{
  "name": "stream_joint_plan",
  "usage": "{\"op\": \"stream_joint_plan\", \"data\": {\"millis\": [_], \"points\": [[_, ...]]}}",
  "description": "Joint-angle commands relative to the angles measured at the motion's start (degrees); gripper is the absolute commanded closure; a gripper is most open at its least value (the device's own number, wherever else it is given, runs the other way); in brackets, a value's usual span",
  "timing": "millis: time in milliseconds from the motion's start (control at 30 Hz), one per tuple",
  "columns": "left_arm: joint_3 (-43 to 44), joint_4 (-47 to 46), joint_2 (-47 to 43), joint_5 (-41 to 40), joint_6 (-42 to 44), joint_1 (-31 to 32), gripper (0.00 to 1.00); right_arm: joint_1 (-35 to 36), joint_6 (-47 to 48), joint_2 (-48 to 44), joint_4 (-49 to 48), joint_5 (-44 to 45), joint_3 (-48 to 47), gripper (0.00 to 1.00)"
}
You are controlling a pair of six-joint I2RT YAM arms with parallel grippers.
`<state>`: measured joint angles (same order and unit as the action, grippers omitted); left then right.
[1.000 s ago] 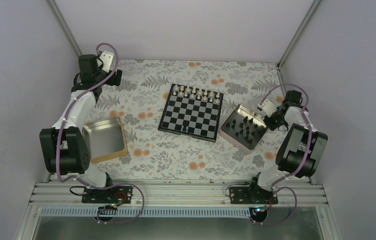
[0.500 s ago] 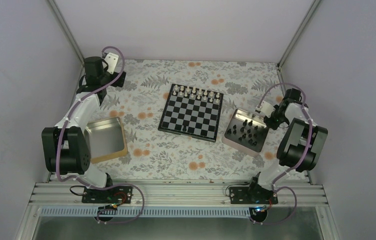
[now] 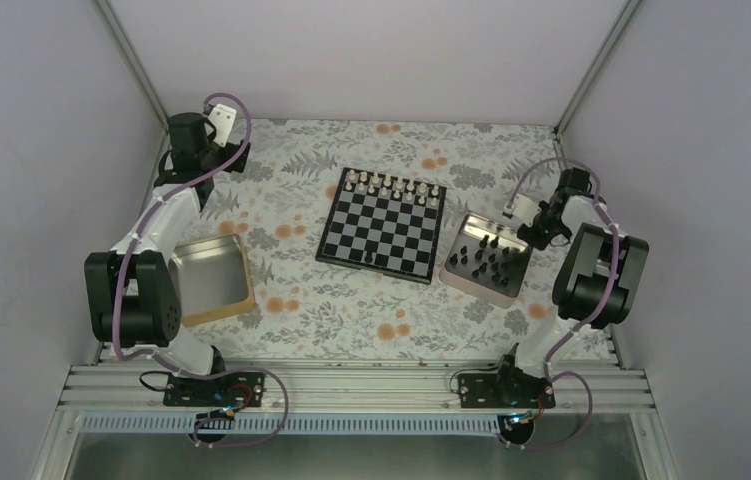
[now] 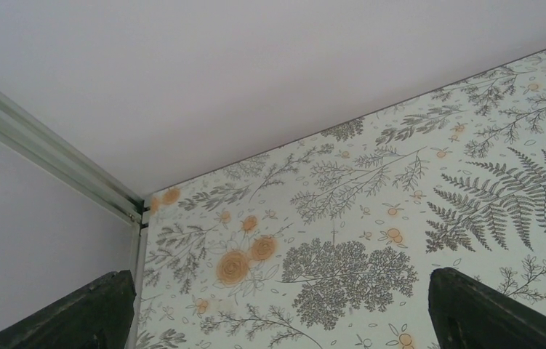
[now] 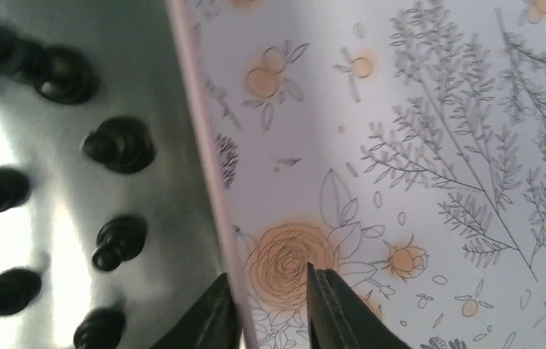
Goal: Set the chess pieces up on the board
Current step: Place the storage box at the center of the board, then pick up the chess piece from the storage box.
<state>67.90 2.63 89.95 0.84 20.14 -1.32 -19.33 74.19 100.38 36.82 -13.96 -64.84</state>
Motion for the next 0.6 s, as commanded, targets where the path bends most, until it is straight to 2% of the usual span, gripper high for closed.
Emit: {"op": "stream_joint_plan", "data": {"millis": [0, 67, 167, 367, 567], "points": [[-0.69, -1.58, 0.51, -0.41, 0.6, 0.29, 0.0, 1.06, -1.65, 1.14, 0.18, -0.28, -4.13, 0.67], [-0.83, -1.65, 0.41, -0.36, 0.76, 0.27, 0.0, 1.04, -3.12, 0.03, 0.61, -0.03, -5.22, 0.59], [-0.74, -1.43, 0.27, -0.29, 0.78, 0.27, 0.0, 1.03, -4.49, -2.38, 2.61, -1.28, -6.88, 0.56], [0.2, -0.22, 0.19, 0.09, 0.84, 0.31, 0.0, 6.37, -7.24, -3.92, 10.97, -2.42, -10.45, 0.55], [0.13, 0.13, -0.01, 0.7, 1.08, 0.31, 0.0, 13.16, -11.4, -2.25, 13.62, -3.04, -10.89, 0.57]]}}
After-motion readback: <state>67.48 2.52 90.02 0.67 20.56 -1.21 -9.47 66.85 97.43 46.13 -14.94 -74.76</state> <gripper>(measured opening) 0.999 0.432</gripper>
